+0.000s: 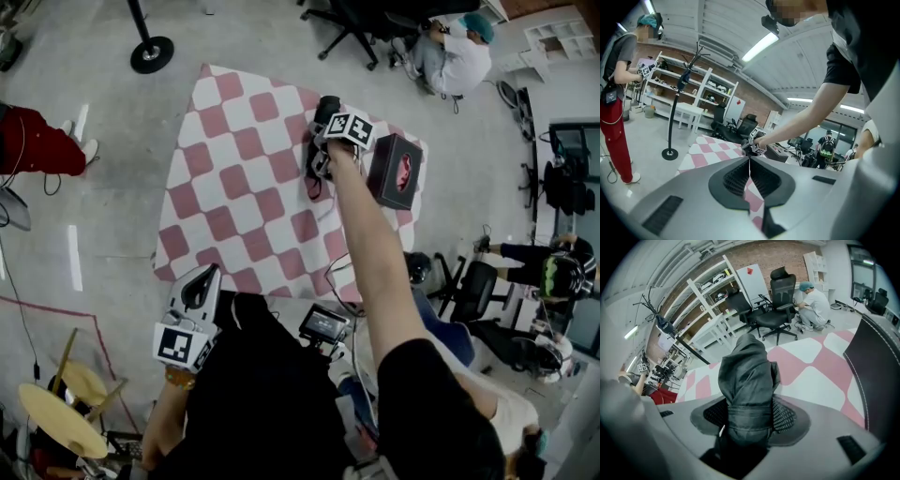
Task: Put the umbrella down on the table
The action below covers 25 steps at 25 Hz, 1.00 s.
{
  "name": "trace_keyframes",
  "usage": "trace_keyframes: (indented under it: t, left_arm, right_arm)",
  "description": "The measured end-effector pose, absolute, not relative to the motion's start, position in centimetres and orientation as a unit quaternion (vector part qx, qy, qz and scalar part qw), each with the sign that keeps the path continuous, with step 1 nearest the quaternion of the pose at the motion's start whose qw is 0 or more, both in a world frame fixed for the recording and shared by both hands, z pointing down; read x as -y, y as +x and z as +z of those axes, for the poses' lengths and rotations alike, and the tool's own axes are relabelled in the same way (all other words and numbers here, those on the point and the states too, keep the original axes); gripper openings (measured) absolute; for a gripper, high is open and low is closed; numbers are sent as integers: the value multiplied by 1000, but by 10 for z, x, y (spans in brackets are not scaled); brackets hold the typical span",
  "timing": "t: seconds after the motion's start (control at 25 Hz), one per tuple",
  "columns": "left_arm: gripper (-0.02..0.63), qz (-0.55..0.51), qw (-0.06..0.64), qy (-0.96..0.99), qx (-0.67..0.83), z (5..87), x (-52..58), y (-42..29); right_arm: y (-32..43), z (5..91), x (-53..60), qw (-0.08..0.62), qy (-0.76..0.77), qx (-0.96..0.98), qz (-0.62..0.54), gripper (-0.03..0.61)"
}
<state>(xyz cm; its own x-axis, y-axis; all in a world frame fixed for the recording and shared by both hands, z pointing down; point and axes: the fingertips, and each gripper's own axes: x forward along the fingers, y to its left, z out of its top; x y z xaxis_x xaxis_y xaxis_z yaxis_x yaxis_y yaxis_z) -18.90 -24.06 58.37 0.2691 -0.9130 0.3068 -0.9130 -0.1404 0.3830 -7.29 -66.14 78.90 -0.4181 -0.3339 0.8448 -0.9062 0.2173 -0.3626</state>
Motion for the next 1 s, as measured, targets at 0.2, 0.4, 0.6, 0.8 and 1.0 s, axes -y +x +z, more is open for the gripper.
trace_keyframes:
  t: [0.2,0.4,0.6,0.8,1.0]
  left_arm:
    - [14,-3,259,759,598,582,241,-193]
    - [14,-12,259,758,599,578,242,-203]
    - [14,-9,257,762,595,578,242,-204]
    - [14,-14,262,761,593,577,239,-205]
    - [14,-13,249,769,589,570,245,-200]
  right_arm:
    - [-75,796,656,345,432,713,431,241]
    - [-75,796,656,366,436,708,417,241]
    - [-77,791,656,377,441,709,401,247]
    - [-74,784,655,364,441,717,398,255]
    - [-74,767,655,355,440,727,389,255]
